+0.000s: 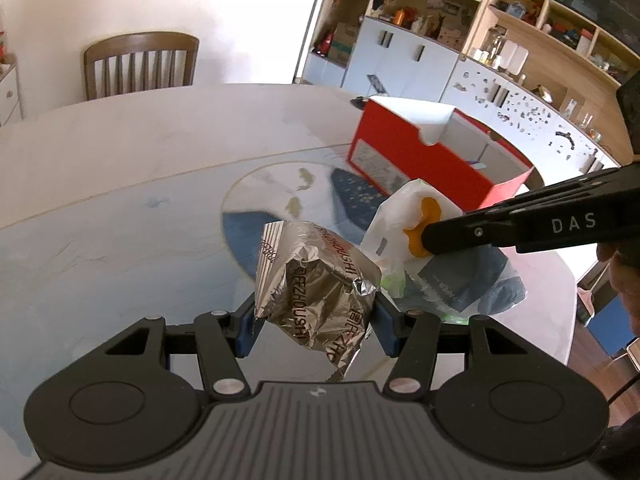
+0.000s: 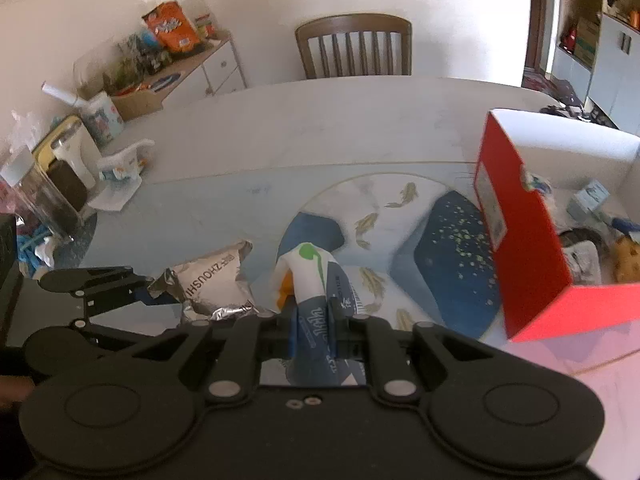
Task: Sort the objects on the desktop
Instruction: 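Lift and carry the foil packet and white-blue bag toward the shoebox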
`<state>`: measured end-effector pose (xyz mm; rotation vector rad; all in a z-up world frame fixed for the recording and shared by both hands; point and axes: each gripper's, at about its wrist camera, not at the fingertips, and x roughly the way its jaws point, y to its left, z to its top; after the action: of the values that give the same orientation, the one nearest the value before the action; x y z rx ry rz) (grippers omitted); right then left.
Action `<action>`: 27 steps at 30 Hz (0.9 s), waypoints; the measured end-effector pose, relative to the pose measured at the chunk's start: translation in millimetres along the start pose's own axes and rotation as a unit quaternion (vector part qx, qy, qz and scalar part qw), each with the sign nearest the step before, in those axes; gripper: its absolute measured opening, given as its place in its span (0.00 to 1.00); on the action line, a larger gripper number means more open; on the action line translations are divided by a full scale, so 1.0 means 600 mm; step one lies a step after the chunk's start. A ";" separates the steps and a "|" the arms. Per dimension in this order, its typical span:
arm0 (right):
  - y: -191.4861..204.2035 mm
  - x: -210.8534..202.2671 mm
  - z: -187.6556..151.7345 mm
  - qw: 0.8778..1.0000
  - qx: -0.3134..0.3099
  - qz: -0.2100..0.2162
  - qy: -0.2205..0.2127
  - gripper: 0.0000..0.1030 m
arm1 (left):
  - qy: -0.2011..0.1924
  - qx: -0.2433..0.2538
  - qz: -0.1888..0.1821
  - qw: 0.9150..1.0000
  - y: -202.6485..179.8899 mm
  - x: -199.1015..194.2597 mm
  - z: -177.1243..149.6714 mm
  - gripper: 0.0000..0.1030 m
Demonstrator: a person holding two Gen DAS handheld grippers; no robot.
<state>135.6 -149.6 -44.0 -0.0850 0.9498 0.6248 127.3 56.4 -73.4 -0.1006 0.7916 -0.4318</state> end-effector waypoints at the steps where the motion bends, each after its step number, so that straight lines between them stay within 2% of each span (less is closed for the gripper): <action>1: -0.005 -0.006 -0.001 1.000 0.006 0.001 -0.002 0.13 | -0.001 0.001 -0.002 1.000 -0.007 -0.003 0.003 0.54; 13: -0.071 -0.085 -0.005 0.998 0.054 0.021 -0.038 0.13 | -0.013 -0.006 -0.008 1.000 -0.075 -0.021 0.038 0.54; 27: -0.169 -0.149 0.024 0.994 0.060 0.040 -0.082 0.13 | -0.037 -0.002 0.005 0.999 -0.159 -0.014 0.098 0.54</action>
<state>162.7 -269.7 14.1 0.1099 0.8320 0.6373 131.6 -30.8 -2.7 -0.1151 0.7204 -0.4158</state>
